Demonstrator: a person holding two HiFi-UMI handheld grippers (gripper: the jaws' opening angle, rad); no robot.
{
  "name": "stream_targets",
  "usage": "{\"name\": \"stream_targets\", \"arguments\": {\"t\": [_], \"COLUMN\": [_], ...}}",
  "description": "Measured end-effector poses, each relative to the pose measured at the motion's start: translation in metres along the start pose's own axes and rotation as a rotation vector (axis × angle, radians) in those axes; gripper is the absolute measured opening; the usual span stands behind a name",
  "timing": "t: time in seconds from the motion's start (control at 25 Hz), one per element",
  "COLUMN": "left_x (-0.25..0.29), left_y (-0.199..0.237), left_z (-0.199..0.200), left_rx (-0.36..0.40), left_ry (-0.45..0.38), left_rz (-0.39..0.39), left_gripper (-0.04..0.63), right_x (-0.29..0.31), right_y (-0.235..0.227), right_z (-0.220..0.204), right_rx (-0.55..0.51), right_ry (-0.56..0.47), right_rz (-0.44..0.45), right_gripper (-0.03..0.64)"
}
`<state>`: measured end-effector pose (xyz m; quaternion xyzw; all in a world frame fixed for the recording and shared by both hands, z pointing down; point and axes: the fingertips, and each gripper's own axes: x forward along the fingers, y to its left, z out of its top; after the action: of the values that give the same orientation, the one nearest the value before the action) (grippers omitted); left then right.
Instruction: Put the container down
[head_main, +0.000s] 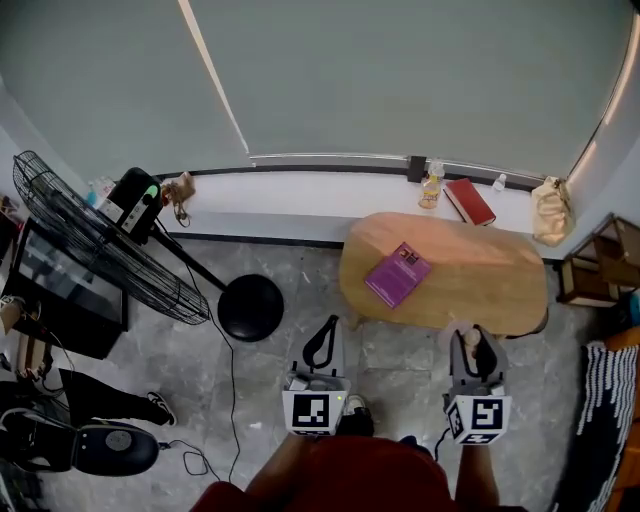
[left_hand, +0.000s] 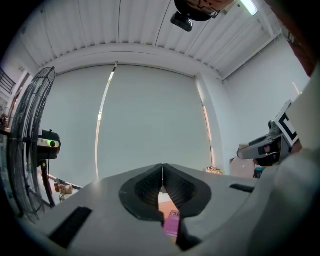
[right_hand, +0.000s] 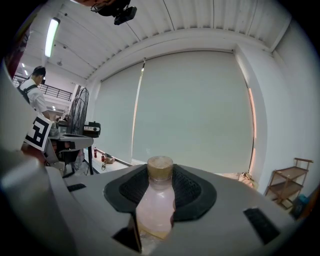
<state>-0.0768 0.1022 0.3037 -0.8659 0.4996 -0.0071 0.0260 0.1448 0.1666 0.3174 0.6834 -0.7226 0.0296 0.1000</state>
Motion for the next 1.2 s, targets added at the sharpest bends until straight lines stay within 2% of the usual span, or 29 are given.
{"name": "stream_targets", "arguments": {"t": [0.32, 0.6, 0.88, 1.2], "left_x": [0.01, 0.023, 0.057, 0.12], "left_y": [0.05, 0.064, 0.069, 0.077], "left_z": [-0.015, -0.022, -0.028, -0.035], "left_rx": [-0.034, -0.042, -0.033, -0.025], "left_ry": [-0.003, -0.005, 0.019, 0.043], "left_rz": [0.032, 0.047, 0.061, 0.078], "left_gripper": [0.009, 0.009, 0.009, 0.009], "right_x": [0.042, 0.07, 0.11, 0.175], "right_y": [0.042, 0.053, 0.043, 0.02], "right_z": [0.002, -0.001, -0.003, -0.009], "right_rx": [-0.015, -0.015, -0.006, -0.004], "right_ry": [-0.003, 0.002, 0.011, 0.05], "right_rz": [0.039, 0.072, 0.106, 0.144], "right_gripper": [0.14, 0.14, 0.14, 0.14]}}
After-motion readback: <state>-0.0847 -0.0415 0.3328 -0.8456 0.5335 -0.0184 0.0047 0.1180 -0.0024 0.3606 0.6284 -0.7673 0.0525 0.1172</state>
